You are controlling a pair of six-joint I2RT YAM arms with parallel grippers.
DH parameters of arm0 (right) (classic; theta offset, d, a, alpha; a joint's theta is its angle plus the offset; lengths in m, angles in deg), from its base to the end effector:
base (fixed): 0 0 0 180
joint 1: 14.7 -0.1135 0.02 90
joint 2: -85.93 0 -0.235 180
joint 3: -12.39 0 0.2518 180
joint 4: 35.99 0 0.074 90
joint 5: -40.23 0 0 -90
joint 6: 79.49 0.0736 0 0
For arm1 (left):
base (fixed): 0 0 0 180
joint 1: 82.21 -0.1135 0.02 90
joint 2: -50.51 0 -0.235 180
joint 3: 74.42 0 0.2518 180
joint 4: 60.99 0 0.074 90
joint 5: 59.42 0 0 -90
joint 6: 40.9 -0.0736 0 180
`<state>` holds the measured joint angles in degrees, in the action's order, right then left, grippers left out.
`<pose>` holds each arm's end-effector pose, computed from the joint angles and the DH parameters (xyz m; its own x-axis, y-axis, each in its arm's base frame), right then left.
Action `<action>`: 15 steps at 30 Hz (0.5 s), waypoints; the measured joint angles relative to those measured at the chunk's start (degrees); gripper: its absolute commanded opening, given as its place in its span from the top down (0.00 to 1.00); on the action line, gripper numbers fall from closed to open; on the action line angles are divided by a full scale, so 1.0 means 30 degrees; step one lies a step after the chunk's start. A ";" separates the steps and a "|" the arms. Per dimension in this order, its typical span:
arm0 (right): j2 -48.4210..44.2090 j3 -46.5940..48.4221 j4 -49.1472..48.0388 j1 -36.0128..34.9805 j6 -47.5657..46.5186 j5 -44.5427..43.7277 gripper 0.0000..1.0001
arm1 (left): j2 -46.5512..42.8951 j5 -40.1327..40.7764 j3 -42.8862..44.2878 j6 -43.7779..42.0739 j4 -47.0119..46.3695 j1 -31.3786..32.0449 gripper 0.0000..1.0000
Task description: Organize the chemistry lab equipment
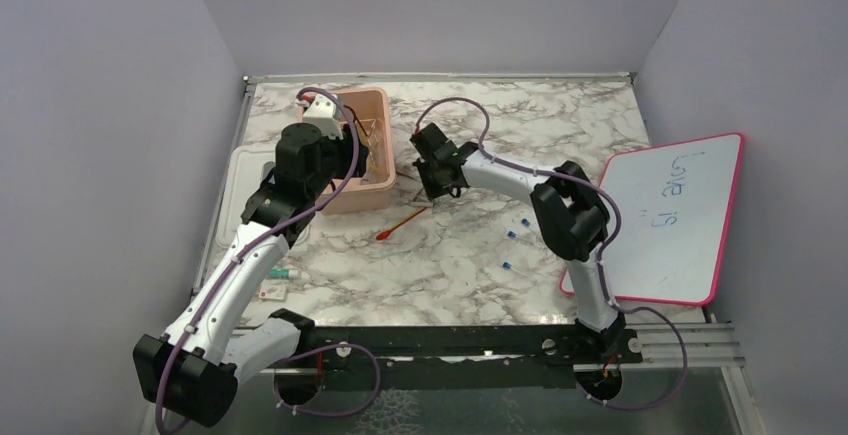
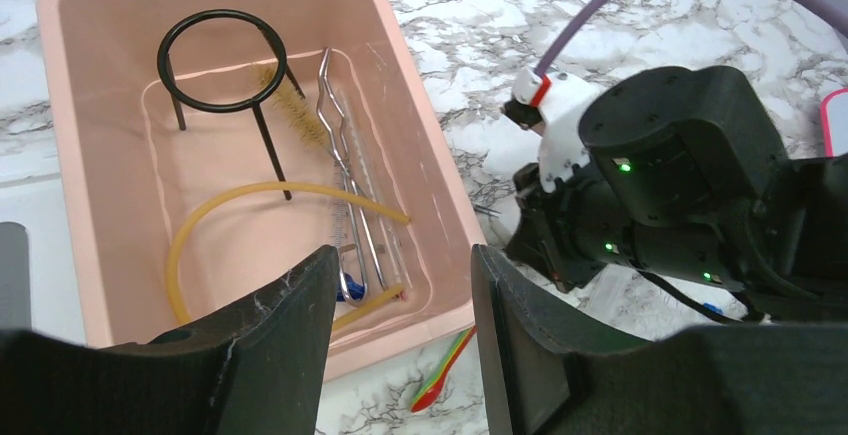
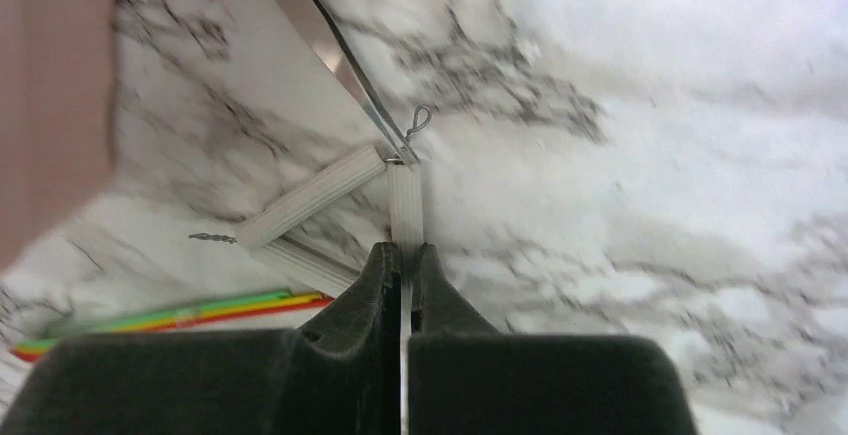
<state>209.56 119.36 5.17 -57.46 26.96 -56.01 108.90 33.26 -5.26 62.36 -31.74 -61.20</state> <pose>0.3503 0.3131 0.1124 -0.7751 -0.3333 -0.5368 -0.4305 0.9004 0.0626 0.2665 -0.0986 0.3139 -0.3607 -0.1069 -0.9265 0.2404 0.9492 -0.2031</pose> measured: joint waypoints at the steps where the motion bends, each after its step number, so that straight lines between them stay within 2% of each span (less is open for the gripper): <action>1: -0.0415 -0.0495 0.0131 0.0000 -0.0007 -0.0175 0.99 | 0.0000 0.0000 0.0000 0.0000 0.0000 0.0000 0.46; 8: -0.4794 -0.3424 0.0284 0.0022 0.0153 -0.1020 0.99 | -0.0080 0.0386 -0.0007 0.0022 0.0000 0.0000 0.46; 15: -0.9515 -0.4102 -0.2280 0.0022 0.0517 -0.0896 0.99 | -0.0423 0.3293 -0.0022 0.0780 0.0313 -0.0073 0.46</action>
<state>181.02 107.06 -1.67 -57.39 28.51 -58.70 107.63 43.14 -5.33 64.70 -30.80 -61.42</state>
